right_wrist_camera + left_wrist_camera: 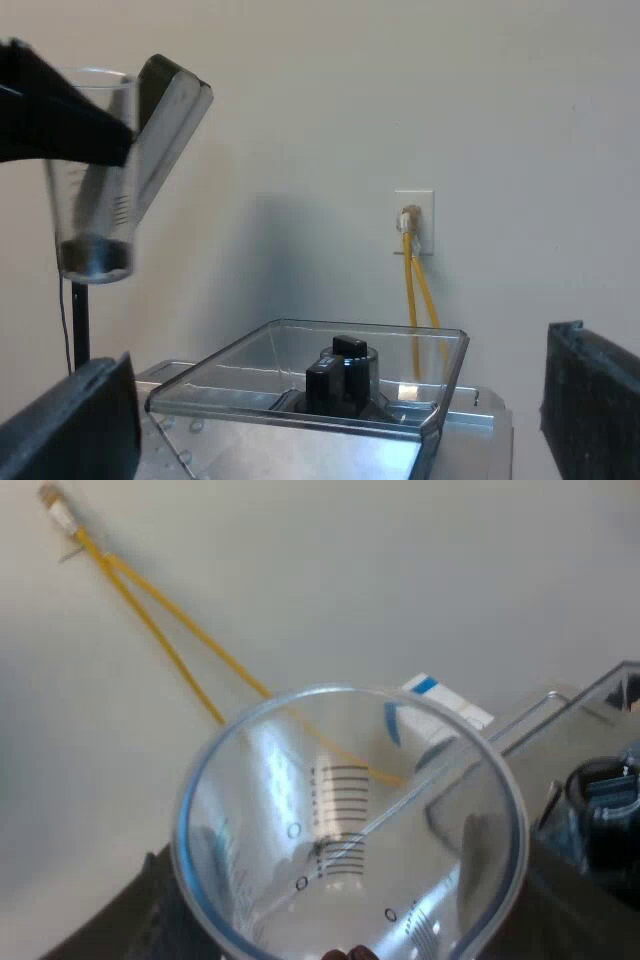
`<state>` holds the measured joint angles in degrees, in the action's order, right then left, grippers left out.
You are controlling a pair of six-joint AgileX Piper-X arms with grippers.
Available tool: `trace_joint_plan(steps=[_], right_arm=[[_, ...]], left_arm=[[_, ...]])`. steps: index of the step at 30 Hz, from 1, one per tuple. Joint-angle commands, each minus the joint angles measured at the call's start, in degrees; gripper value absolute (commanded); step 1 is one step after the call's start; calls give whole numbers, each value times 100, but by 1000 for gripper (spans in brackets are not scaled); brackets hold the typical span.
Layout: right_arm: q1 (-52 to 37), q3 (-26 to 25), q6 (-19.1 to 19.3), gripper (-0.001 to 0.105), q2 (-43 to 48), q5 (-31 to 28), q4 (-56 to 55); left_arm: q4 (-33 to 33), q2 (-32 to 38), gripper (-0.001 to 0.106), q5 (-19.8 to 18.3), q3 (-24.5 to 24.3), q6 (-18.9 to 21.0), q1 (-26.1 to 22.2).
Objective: Pour the beans into the coffee machine
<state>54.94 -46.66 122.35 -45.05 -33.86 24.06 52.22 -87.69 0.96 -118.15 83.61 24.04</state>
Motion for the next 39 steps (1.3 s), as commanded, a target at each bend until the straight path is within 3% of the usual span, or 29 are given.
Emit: trace_joint_plan(steps=[1,8,13,18,20,27,36,37,39], right_arm=[[-8,-50,92,82,31,28,56],[-8,-50,92,82,31,28,56],[-8,-50,92,82,31,28,56],[-8,-50,92,82,31,28,50],[-8,-50,92,82,31,28,50],[-8,-50,92,82,31,28,9],[-8,-50,92,82,31,28,10],[-8,-50,92,82,31,28,10],[-8,-50,92,82,31,28,10]], left_arm=[[-171,-150,0,106,-214,-157,96],[-208,-566,0,106,-494,-313,145],[-390,-733,0,106,-500,-1075,223],[-615,-845,0,106,-500,-1271,313],[-643,-895,0,125,-500,-1540,322],[-641,-978,0,232,-500,-3184,476],[-641,-991,0,328,-500,-4380,620],[-630,-991,0,370,-500,-4741,624],[-630,-991,0,368,-500,-4980,624]])
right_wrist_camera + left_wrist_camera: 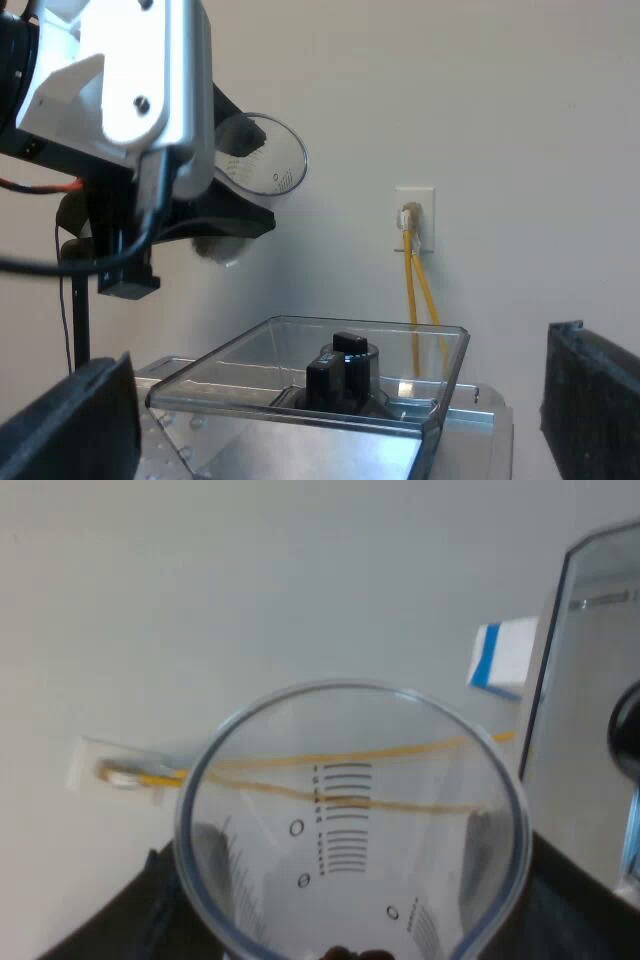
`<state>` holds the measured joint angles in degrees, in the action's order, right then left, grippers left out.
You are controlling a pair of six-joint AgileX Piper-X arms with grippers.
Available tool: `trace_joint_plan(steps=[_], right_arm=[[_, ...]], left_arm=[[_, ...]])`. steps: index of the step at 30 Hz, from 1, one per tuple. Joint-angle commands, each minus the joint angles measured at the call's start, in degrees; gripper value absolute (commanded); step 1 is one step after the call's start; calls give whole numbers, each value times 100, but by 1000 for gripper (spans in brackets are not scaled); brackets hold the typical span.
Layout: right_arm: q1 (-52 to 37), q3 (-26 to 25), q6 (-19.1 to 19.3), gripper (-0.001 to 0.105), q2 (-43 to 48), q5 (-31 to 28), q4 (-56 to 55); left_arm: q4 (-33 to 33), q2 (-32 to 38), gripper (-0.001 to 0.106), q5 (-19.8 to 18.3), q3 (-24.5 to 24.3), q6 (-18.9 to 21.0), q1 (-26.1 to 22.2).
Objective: Pour the beans into the coffee machine
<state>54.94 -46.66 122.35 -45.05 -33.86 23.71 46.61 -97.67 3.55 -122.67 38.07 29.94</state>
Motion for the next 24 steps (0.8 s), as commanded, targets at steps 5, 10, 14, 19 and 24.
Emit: trace_joint_plan(steps=[5,10,14,19,24], right_arm=[[-8,-50,92,82,31,28,45],[-8,-50,92,82,31,28,45],[-8,-50,92,82,31,28,45],[-8,-50,92,82,31,28,45],[-8,-50,92,82,31,28,45]], left_arm=[[-69,8,0,147,-48,-1246,34],[-69,8,0,204,-48,-2404,34],[-69,8,0,204,-48,-2957,34],[-69,8,0,220,-48,-3644,34],[-69,8,0,220,-48,-4021,34]])
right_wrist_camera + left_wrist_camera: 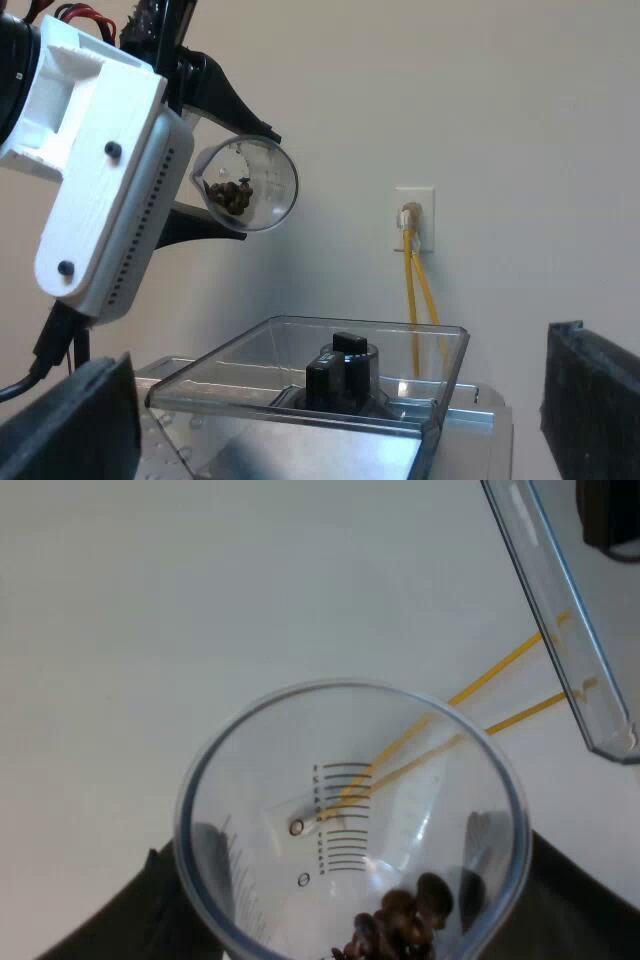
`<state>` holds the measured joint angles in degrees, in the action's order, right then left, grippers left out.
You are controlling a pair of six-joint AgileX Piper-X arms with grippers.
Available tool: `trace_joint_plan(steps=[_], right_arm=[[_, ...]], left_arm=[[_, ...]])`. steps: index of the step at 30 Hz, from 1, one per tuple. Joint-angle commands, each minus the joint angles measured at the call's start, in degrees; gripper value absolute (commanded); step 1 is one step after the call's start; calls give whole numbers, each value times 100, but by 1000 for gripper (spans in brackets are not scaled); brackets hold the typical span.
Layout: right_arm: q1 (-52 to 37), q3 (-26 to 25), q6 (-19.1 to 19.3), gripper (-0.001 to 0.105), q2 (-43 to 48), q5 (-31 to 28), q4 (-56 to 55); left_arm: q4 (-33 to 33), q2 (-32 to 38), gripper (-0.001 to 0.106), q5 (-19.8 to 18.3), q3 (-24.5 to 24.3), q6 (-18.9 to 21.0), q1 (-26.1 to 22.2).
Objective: Pour the beans into the coffee machine
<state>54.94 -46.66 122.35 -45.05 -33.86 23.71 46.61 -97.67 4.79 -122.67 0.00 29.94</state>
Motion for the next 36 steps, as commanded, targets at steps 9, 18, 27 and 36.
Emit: trace_joint_plan(steps=[9,18,27,36], right_arm=[[-8,-50,92,82,31,28,45],[-8,-50,78,82,31,28,45],[-8,-50,-107,82,31,28,45],[-8,-50,-107,82,31,28,45]], left_arm=[[-69,8,0,96,-48,-1503,34],[-69,8,0,-1,-48,-2304,34],[-69,8,0,-240,-48,-2302,34],[-69,8,0,-267,-48,-2903,34]])
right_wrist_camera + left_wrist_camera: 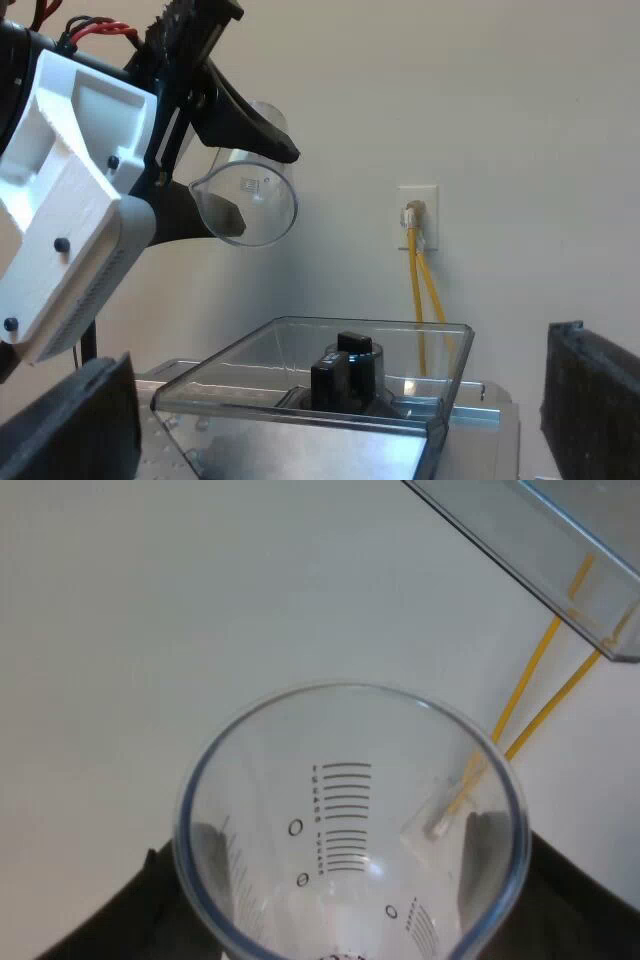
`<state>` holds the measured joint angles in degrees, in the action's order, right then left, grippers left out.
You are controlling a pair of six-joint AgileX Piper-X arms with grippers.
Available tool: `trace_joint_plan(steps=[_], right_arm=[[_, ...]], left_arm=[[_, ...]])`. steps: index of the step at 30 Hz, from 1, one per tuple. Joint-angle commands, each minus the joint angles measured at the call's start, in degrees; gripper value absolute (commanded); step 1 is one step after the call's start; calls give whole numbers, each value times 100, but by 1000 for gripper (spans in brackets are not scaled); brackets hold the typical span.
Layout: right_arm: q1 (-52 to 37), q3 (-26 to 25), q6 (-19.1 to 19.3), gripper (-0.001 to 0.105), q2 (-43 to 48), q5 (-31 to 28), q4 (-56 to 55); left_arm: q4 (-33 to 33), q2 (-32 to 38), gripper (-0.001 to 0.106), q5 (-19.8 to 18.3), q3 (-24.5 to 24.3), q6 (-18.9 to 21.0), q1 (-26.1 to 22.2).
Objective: Pour the beans into the coffee machine
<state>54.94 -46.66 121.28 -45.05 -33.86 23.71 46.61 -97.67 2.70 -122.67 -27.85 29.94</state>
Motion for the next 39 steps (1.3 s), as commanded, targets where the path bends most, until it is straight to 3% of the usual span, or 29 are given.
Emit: trace_joint_plan(steps=[1,11,12,13,14,16,17,19,20,21,22,23,25,26,28,30,35,37,38,39], right_arm=[[-8,-50,0,82,31,28,45],[-8,-50,0,82,31,28,45],[-8,-50,0,82,31,28,45],[-8,-50,0,82,31,28,45],[-8,-50,0,82,31,28,45],[-8,-50,0,82,31,28,45],[-8,-50,0,82,31,28,45],[-8,-50,0,82,31,28,45],[-8,-50,0,82,31,28,45],[-8,-50,0,82,31,28,45],[-8,-50,0,82,31,28,45],[-8,-50,0,82,31,28,45],[-8,-50,0,82,31,73,45],[-8,-50,0,82,31,73,45],[-8,-50,0,82,31,71,45],[-8,-50,0,82,31,133,45],[-8,-50,-30,82,31,756,45],[-8,-50,-65,82,31,943,45],[9,-50,-90,82,31,959,45],[8,-50,-133,82,31,973,45]], left_arm=[[-69,8,0,-58,-48,-117,34],[-69,8,0,-85,-48,-117,34],[-69,8,0,-126,-48,631,34],[-69,8,0,-125,-48,1104,34],[-69,8,0,-125,-48,1279,34],[-69,30,0,-125,-48,2204,34],[-69,48,0,-125,-48,2461,34],[-69,83,0,-125,-48,3529,34],[-69,89,0,-125,-48,3733,34],[-69,114,0,-114,-48,4363,34],[-69,145,0,-69,-48,5000,34],[-69,153,0,-30,-48,5213,34],[-46,221,0,417,-48,6469,34],[-25,241,0,458,-48,6608,34],[141,307,0,542,-48,7252,34],[377,368,0,541,-48,7565,16],[856,543,0,522,-48,8885,-87],[1075,639,0,446,-48,9394,-187],[1101,647,0,446,-48,9436,-198],[1311,761,0,229,-48,9722,-333]])
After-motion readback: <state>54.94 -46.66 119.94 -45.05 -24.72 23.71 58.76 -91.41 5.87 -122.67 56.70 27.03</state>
